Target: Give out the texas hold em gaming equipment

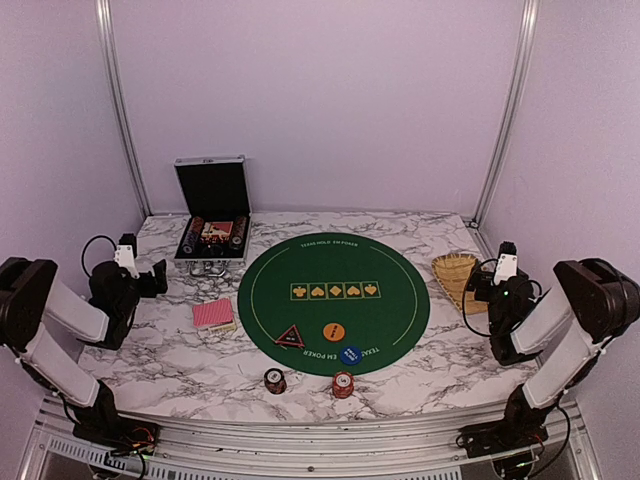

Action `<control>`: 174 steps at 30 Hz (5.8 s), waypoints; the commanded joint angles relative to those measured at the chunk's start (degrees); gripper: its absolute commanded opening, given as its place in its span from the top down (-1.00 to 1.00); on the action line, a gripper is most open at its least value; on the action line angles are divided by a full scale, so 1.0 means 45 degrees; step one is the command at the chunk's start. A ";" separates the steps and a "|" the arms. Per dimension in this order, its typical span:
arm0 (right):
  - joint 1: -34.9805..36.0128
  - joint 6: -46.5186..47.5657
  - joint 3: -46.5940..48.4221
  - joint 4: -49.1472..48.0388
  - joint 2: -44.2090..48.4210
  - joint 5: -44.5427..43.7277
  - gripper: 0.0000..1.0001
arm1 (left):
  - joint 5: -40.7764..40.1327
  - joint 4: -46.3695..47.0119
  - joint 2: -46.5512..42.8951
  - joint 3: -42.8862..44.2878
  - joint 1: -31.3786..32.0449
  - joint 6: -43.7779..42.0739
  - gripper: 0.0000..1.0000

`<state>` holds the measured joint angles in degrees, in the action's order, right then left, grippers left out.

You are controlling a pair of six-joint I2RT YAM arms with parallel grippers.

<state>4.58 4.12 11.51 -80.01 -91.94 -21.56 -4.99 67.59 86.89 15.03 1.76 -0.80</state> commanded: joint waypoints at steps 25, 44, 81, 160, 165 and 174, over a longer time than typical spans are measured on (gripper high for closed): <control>0.0473 -0.3272 0.4401 1.0108 0.4936 0.0431 -0.98 | 0.3048 -1.6897 -0.3253 0.8631 -0.0293 -0.0595 -0.98; 0.8256 -0.2470 1.0222 1.7630 0.0479 0.5331 -0.75 | 0.3587 -1.9931 -0.3818 0.9439 -0.0748 -0.1319 -0.98; 1.2199 -0.0997 1.3803 2.0052 -0.5291 0.5452 -0.12 | 0.5268 -2.1799 -0.3683 1.0626 -0.0743 -0.1696 -0.98; 1.1580 -0.6439 1.1909 2.1158 -0.4205 0.1974 -0.47 | 0.7220 -2.4547 -0.4248 1.0974 -0.0723 -0.4400 -0.98; 1.1525 -0.6584 1.2108 2.1297 -0.4594 0.1662 -0.34 | 0.7025 -2.4551 -0.4134 1.0899 -0.0728 -0.4452 -0.98; 1.1314 -0.6749 1.2039 2.1477 -0.4317 0.1265 -0.12 | 0.7165 -2.4552 -0.4245 1.0900 -0.0723 -0.4399 -0.98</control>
<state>56.18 -25.52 65.47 13.98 -110.48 -14.72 26.70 -41.65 68.86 64.62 -1.45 -20.18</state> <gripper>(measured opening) 0.562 0.989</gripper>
